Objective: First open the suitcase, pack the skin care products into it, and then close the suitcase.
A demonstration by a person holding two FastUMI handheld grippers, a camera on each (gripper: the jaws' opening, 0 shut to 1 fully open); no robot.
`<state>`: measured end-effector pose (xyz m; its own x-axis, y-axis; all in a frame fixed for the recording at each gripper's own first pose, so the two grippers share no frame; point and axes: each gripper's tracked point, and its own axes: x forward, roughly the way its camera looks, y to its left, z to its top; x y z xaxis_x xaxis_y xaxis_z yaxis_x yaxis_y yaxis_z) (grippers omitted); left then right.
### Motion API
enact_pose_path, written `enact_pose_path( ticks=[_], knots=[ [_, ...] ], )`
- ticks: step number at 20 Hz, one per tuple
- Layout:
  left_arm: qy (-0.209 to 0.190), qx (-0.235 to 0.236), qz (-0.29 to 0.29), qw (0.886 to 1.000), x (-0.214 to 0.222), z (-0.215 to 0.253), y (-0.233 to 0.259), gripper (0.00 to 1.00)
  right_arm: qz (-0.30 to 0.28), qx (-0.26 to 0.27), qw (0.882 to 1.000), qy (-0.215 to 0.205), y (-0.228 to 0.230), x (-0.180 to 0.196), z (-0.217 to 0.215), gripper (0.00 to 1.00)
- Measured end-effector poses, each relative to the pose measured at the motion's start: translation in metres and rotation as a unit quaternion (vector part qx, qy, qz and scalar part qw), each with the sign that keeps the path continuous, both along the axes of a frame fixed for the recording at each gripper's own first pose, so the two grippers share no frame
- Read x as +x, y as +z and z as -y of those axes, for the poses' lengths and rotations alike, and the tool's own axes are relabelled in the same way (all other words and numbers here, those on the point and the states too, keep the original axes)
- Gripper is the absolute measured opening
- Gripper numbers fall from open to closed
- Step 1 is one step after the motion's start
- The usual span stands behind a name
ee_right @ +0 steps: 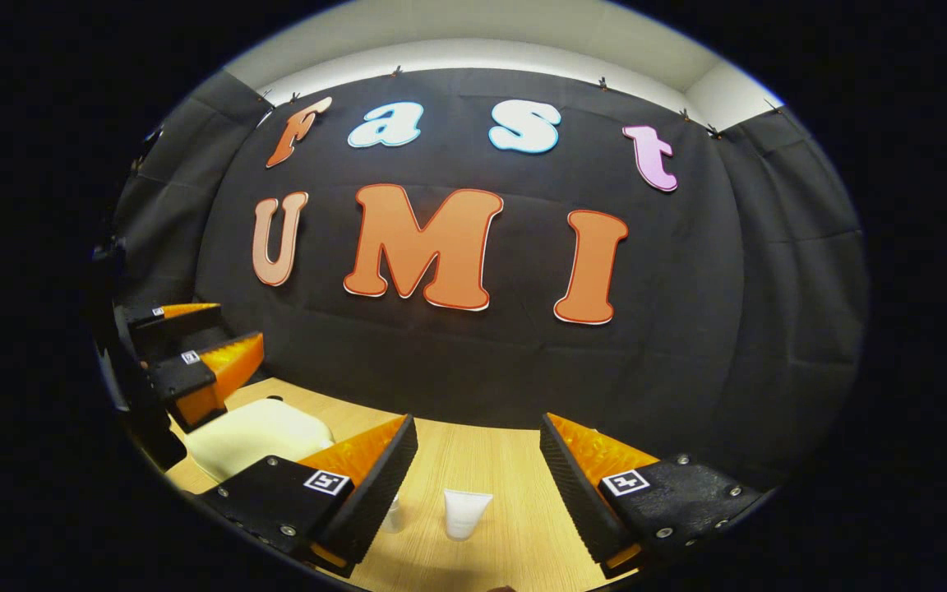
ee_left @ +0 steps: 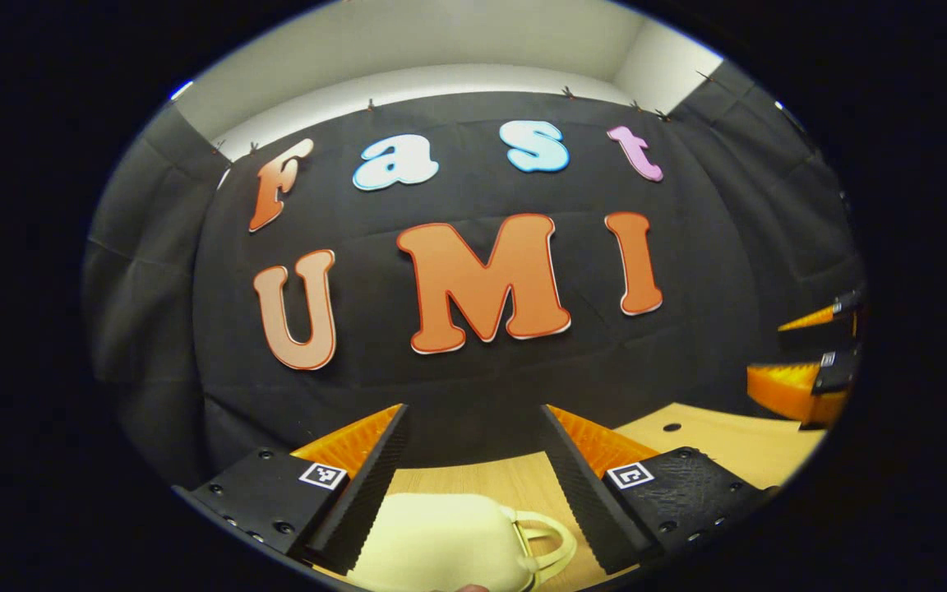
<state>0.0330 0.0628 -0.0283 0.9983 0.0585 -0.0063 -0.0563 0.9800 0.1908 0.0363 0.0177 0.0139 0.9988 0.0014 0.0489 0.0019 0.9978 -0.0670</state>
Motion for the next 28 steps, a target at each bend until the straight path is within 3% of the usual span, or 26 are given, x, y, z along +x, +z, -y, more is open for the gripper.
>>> enact_pose_path(
  ticks=[5,10,12,13,17,18,22,23,24,26,27,28],
  knots=[
    [-0.035,0.057,-0.092,0.994,0.015,0.014,-0.08,0.97,-0.012,-0.005,1.0,-0.027,-0.006,0.008,0.021,0.96],
    [-0.089,0.157,-0.16,0.97,0.016,0.035,-0.139,0.92,-0.021,-0.011,0.999,-0.031,-0.014,0.015,0.028,0.96],
    [-0.107,0.189,-0.182,0.959,0.012,0.044,-0.16,0.85,-0.022,-0.013,0.999,-0.033,-0.016,0.016,0.032,0.95],
    [-0.116,0.22,-0.203,0.947,0.01,0.047,-0.178,0.81,-0.024,-0.012,0.999,-0.034,-0.019,0.017,0.034,0.96],
    [-0.145,0.285,-0.239,0.917,0.002,0.058,-0.213,0.85,-0.029,-0.009,0.999,-0.037,-0.024,0.021,0.042,0.96],
    [-0.15,0.299,-0.245,0.91,0.0,0.059,-0.222,0.75,-0.03,-0.011,0.999,-0.039,-0.026,0.021,0.044,0.95],
    [-0.168,0.359,-0.26,0.881,0.003,0.071,-0.239,0.75,-0.033,-0.012,0.999,-0.041,-0.03,0.024,0.049,0.96],
    [-0.17,0.392,-0.269,0.863,0.002,0.073,-0.247,0.79,-0.034,-0.011,0.998,-0.041,-0.031,0.025,0.05,0.96],
    [-0.183,0.43,-0.257,0.846,0.003,0.082,-0.244,0.76,-0.037,-0.01,0.998,-0.04,-0.033,0.025,0.05,0.96],
    [-0.184,0.458,-0.281,0.823,-0.005,0.086,-0.262,0.75,-0.036,-0.012,0.998,-0.043,-0.033,0.026,0.052,0.96],
    [-0.189,0.462,-0.299,0.813,-0.011,0.082,-0.271,0.65,-0.036,-0.014,0.998,-0.044,-0.033,0.026,0.053,0.96],
    [-0.18,0.461,-0.296,0.817,-0.009,0.075,-0.271,0.54,-0.037,-0.015,0.998,-0.044,-0.034,0.026,0.053,0.96]
  ],
)
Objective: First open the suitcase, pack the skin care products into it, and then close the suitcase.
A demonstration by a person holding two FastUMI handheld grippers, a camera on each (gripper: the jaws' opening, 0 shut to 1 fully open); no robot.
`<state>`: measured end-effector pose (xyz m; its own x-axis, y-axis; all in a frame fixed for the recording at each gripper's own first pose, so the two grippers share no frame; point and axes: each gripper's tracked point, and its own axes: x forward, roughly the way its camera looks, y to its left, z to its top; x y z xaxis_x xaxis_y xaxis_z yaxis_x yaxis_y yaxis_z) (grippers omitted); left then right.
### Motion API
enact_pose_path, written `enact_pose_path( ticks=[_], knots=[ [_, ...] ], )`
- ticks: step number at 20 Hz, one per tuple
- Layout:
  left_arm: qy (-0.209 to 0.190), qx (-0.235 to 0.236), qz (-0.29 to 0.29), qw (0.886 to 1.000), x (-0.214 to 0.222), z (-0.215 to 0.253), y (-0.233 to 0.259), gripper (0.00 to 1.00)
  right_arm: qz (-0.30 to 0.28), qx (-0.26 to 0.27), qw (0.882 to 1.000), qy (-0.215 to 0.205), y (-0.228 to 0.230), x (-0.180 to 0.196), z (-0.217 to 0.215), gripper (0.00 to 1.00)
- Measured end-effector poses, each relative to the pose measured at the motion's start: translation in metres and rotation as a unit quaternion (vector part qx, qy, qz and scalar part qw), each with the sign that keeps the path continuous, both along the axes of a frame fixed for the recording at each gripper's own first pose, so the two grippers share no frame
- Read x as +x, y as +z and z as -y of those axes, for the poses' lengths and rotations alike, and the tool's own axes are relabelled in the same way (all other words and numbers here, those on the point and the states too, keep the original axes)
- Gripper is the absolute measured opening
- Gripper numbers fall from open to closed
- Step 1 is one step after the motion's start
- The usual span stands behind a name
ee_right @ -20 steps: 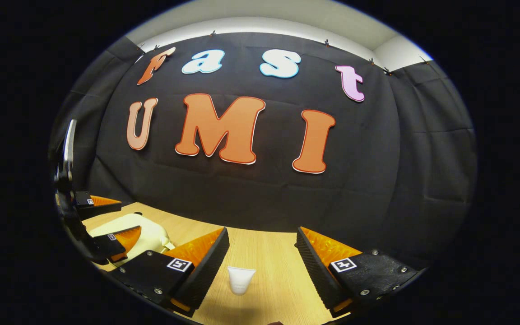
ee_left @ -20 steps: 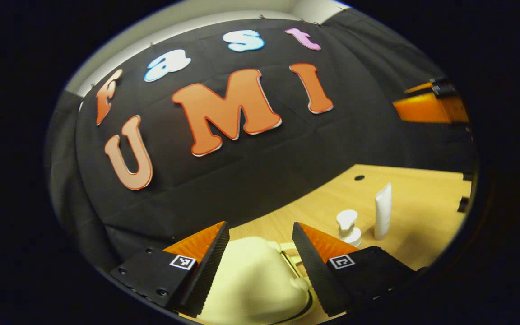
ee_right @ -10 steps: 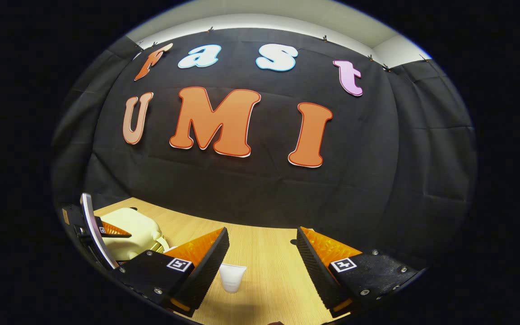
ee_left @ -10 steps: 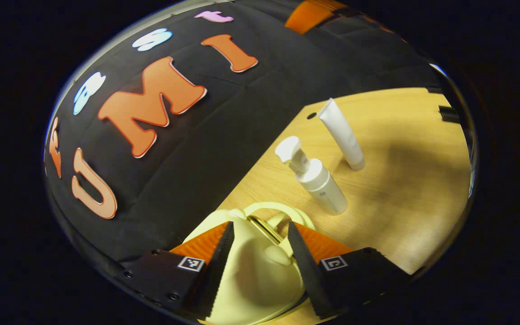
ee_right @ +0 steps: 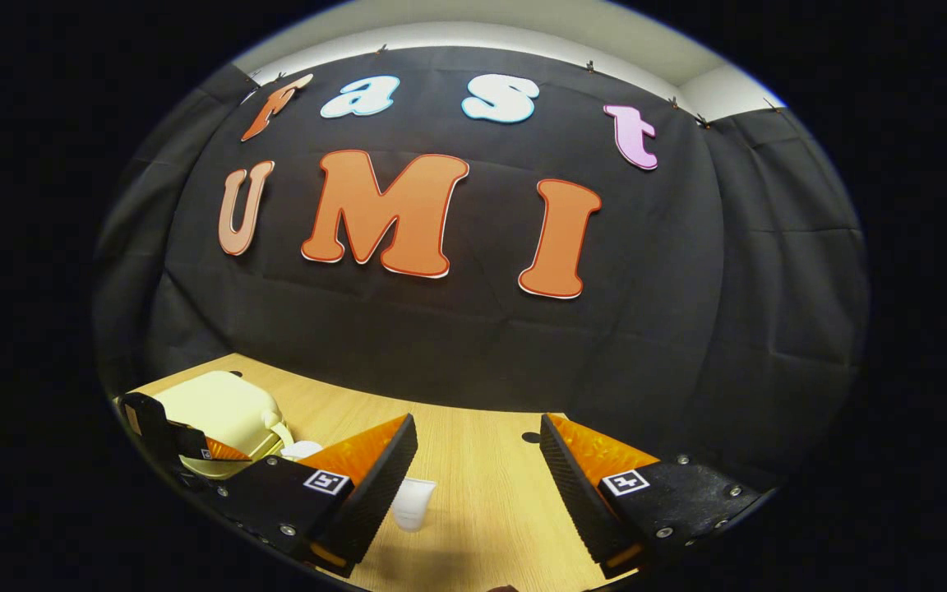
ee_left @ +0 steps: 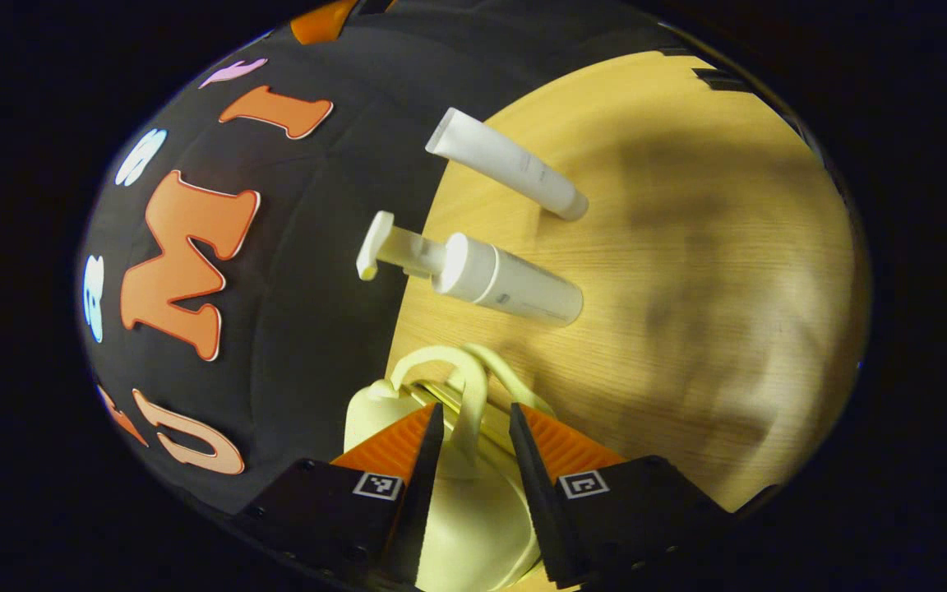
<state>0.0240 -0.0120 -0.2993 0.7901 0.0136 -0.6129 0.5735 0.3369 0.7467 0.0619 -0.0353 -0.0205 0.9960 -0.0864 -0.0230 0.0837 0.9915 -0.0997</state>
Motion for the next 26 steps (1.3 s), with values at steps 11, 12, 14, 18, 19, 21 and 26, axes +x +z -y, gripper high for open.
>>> enact_pose_path(
  ticks=[11,12,14,18,19,21,26],
  knots=[
    [0.027,-0.019,0.03,0.999,0.019,-0.013,0.012,0.28,-0.013,-0.005,1.0,0.008,-0.008,0.003,-0.01,0.96],
    [0.03,-0.03,0.041,0.998,0.021,-0.015,0.02,0.28,-0.015,-0.006,1.0,0.009,-0.009,0.003,-0.011,0.96],
    [0.041,-0.049,0.051,0.997,0.023,-0.018,0.035,0.22,-0.015,-0.007,1.0,0.01,-0.008,0.004,-0.014,0.96],
    [0.086,-0.116,0.106,0.984,0.056,-0.04,0.077,0.11,-0.022,-0.012,1.0,0.018,-0.011,0.005,-0.02,0.96],
    [0.113,-0.157,0.11,0.975,0.043,-0.049,0.1,0.01,-0.025,-0.013,0.999,0.02,-0.013,0.005,-0.022,0.96],
    [0.143,-0.189,0.116,0.964,0.048,-0.064,0.118,0.01,-0.029,-0.016,0.999,0.025,-0.013,0.007,-0.028,0.96],
    [0.237,-0.308,0.139,0.911,0.052,-0.125,0.169,0.01,-0.032,-0.023,0.998,0.042,-0.013,0.01,-0.045,0.96]
  ],
)
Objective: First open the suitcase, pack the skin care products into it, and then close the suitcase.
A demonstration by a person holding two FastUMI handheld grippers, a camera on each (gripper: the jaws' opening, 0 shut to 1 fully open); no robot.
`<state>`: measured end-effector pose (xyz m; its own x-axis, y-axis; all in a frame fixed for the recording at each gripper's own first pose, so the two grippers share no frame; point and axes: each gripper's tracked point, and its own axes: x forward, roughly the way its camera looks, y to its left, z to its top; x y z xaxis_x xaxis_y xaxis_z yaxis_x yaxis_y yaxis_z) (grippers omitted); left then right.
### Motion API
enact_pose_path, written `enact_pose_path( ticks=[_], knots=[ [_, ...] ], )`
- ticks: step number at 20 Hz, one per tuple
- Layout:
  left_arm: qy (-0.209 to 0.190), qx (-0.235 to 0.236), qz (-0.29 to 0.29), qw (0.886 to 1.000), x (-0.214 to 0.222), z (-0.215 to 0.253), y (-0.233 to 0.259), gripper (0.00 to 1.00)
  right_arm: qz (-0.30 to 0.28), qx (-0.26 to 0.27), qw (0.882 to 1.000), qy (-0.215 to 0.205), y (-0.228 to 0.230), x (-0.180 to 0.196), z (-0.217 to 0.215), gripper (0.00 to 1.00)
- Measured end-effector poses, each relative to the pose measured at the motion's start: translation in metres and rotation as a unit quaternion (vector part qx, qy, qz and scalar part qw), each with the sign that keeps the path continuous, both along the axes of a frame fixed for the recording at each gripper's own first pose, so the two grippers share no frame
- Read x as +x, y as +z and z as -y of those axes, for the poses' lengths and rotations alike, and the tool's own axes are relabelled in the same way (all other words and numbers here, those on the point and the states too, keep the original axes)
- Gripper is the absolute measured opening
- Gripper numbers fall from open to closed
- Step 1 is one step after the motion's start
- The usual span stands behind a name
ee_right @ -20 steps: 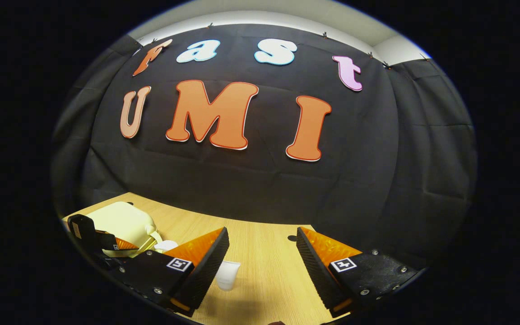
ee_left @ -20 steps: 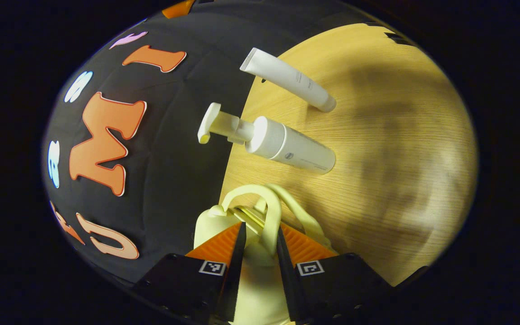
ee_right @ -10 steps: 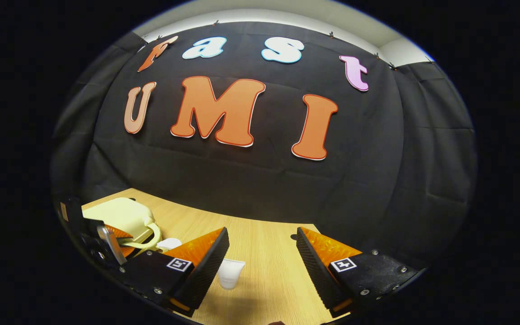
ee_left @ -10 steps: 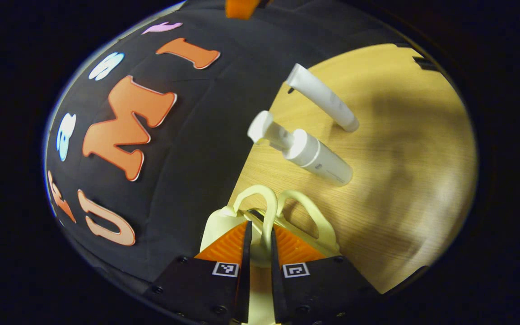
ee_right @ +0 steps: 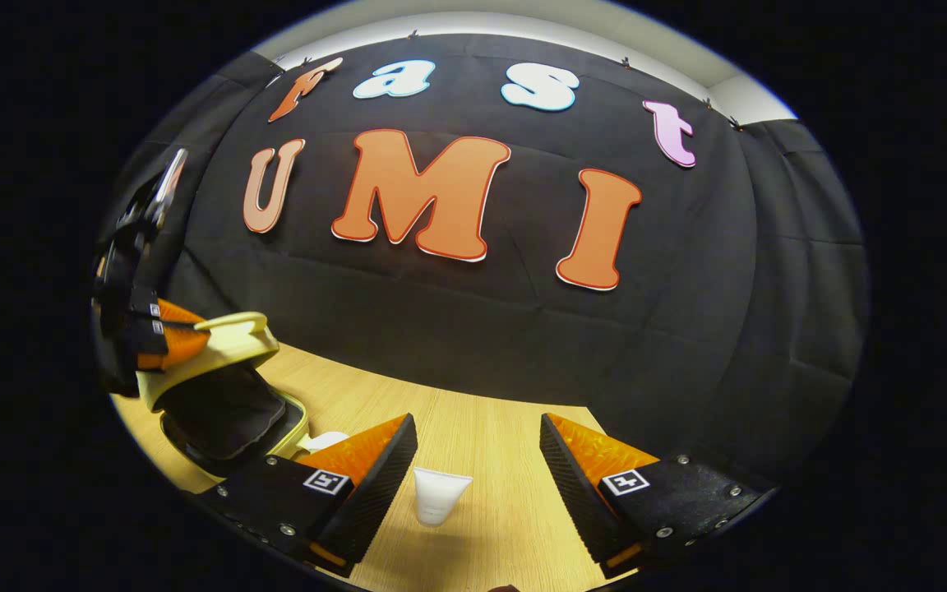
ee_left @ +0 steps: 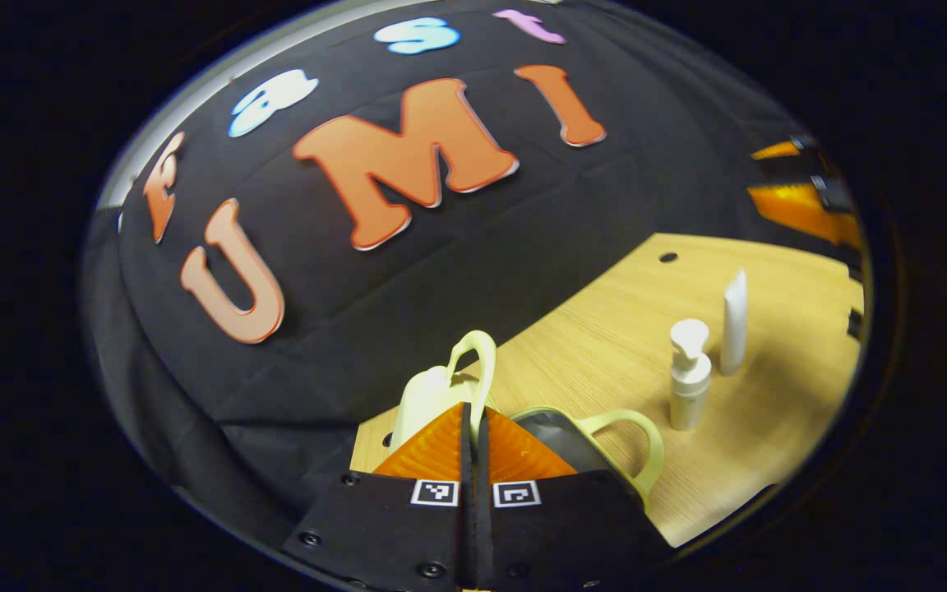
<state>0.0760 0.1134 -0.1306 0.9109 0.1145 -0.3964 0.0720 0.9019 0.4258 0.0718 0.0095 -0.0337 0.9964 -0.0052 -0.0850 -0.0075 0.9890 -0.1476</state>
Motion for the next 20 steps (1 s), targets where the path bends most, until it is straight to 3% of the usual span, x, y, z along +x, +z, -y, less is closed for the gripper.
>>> enact_pose_path(
  ticks=[5,10,15,20],
  knots=[
    [0.052,-0.017,0.038,0.998,-0.004,-0.075,0.029,0.01,-0.008,-0.001,1.0,0.013,-0.003,0.004,-0.017,0.96],
    [0.125,-0.056,0.063,0.989,-0.018,-0.172,0.039,0.01,-0.02,0.004,1.0,0.021,-0.008,0.01,-0.031,0.96],
    [0.204,-0.169,0.065,0.962,-0.034,-0.277,0.009,0.01,-0.027,-0.007,0.999,0.021,-0.01,0.012,-0.046,0.96],
    [0.272,-0.277,0.04,0.921,-0.046,-0.351,-0.053,0.01,-0.035,-0.011,0.999,0.013,-0.013,0.012,-0.058,0.96]
  ],
)
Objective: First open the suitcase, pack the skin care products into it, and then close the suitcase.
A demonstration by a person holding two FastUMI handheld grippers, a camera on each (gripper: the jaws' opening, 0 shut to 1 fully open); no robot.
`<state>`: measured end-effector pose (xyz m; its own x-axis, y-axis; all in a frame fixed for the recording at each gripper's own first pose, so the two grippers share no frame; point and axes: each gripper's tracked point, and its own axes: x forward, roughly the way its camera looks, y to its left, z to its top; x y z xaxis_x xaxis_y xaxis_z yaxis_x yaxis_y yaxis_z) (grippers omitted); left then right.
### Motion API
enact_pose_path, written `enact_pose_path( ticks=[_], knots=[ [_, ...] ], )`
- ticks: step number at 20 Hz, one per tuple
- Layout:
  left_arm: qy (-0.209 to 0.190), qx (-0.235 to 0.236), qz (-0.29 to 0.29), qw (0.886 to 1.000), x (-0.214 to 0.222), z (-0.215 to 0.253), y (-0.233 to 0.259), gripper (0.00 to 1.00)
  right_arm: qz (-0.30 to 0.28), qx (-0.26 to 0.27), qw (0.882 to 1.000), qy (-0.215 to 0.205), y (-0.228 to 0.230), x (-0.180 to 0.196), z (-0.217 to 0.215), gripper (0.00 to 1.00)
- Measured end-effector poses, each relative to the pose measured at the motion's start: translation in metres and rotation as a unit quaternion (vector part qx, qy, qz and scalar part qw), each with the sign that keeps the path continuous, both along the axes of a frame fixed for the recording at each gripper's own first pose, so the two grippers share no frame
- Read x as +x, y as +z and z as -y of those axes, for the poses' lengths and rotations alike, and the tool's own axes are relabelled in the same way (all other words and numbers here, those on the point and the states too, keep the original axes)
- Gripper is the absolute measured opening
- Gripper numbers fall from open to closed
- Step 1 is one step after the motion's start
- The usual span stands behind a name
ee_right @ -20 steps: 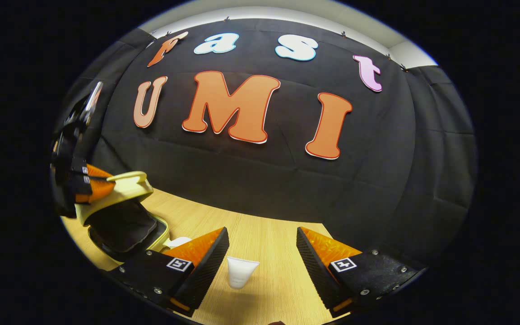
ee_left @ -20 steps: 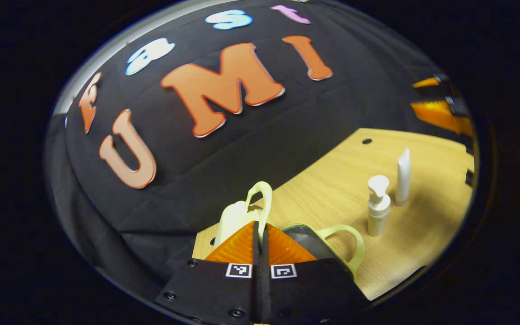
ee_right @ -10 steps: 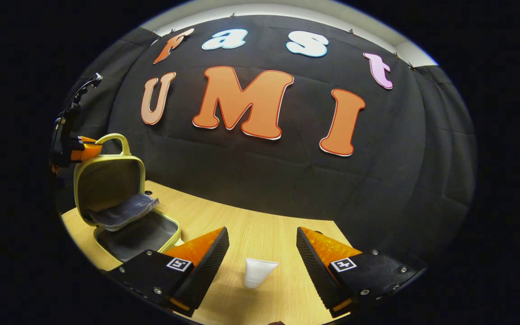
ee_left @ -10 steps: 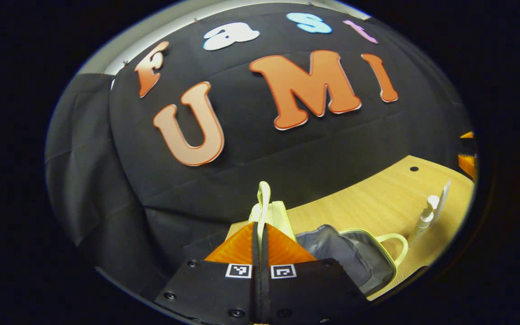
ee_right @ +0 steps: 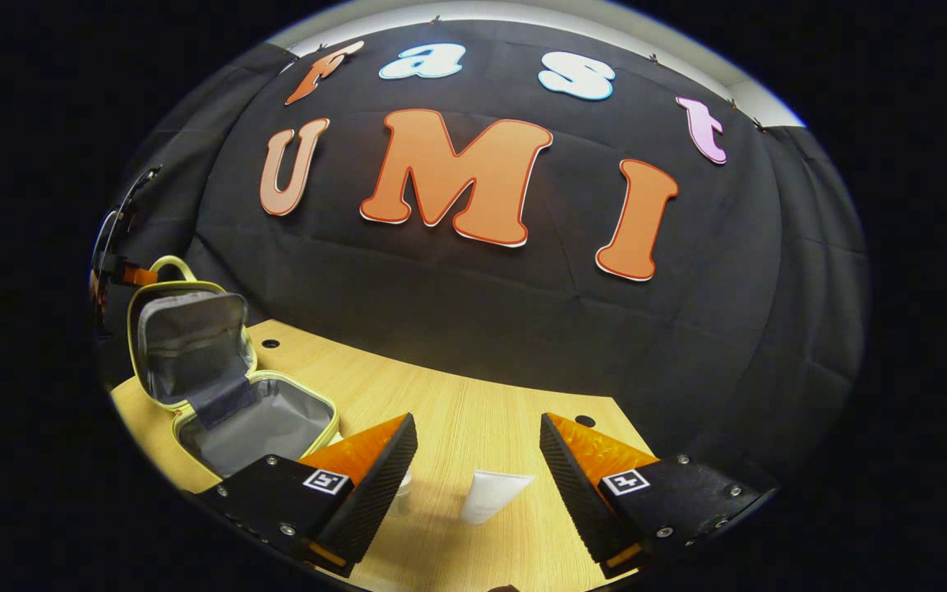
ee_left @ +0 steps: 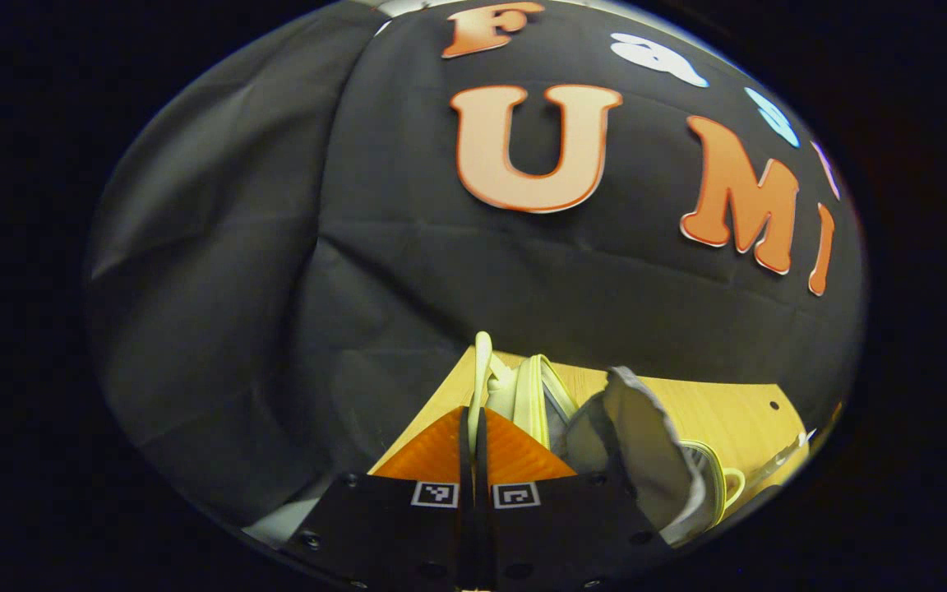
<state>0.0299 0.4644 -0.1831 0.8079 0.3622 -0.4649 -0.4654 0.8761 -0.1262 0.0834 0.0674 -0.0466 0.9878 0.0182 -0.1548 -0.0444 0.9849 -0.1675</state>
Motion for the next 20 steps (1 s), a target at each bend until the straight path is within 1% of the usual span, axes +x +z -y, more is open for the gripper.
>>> enact_pose_path(
  ticks=[1,2,5,8,11,13,14,15,16,18,19,20],
  knots=[
    [0.007,-0.018,-0.008,1.0,-0.002,-0.009,-0.017,0.01,-0.002,-0.001,1.0,-0.003,-0.001,0.0,-0.002,0.96],
    [0.013,-0.024,-0.019,0.999,-0.003,-0.018,-0.03,0.01,-0.005,-0.001,1.0,-0.005,-0.001,0.0,-0.003,0.96],
    [0.02,-0.031,-0.056,0.998,-0.021,-0.039,-0.067,0.01,-0.011,0.0,1.0,-0.011,-0.004,-0.001,-0.007,0.96],
    [0.023,-0.049,-0.083,0.995,-0.03,-0.047,-0.098,0.01,-0.023,-0.002,1.0,-0.009,-0.012,-0.003,-0.017,0.96],
    [0.023,-0.072,-0.119,0.99,-0.046,-0.055,-0.135,0.01,-0.04,0.003,0.999,-0.004,-0.024,-0.002,-0.026,0.96],
    [0.027,-0.073,-0.13,0.988,-0.054,-0.061,-0.145,0.03,-0.053,0.008,0.999,-0.002,-0.033,-0.001,-0.031,0.96],
    [0.042,-0.064,-0.148,0.986,-0.06,-0.067,-0.153,0.07,-0.056,0.007,0.998,-0.001,-0.035,0.0,-0.032,0.96],
    [0.061,-0.026,-0.165,0.984,-0.07,-0.079,-0.151,0.1,-0.056,0.006,0.998,-0.002,-0.035,0.0,-0.031,0.96],
    [0.068,0.0,-0.169,0.983,-0.076,-0.085,-0.145,0.18,-0.057,0.007,0.998,-0.002,-0.036,0.0,-0.029,0.96],
    [0.062,0.009,-0.147,0.987,-0.07,-0.077,-0.134,0.15,-0.056,0.009,0.998,-0.003,-0.036,0.0,-0.024,0.96],
    [0.057,0.01,-0.133,0.989,-0.066,-0.07,-0.129,0.24,-0.053,0.009,0.999,-0.002,-0.035,0.0,-0.022,0.96],
    [0.049,0.033,-0.113,0.992,-0.057,-0.058,-0.116,0.4,-0.044,0.007,0.999,-0.002,-0.031,0.0,-0.016,0.96]
  ],
)
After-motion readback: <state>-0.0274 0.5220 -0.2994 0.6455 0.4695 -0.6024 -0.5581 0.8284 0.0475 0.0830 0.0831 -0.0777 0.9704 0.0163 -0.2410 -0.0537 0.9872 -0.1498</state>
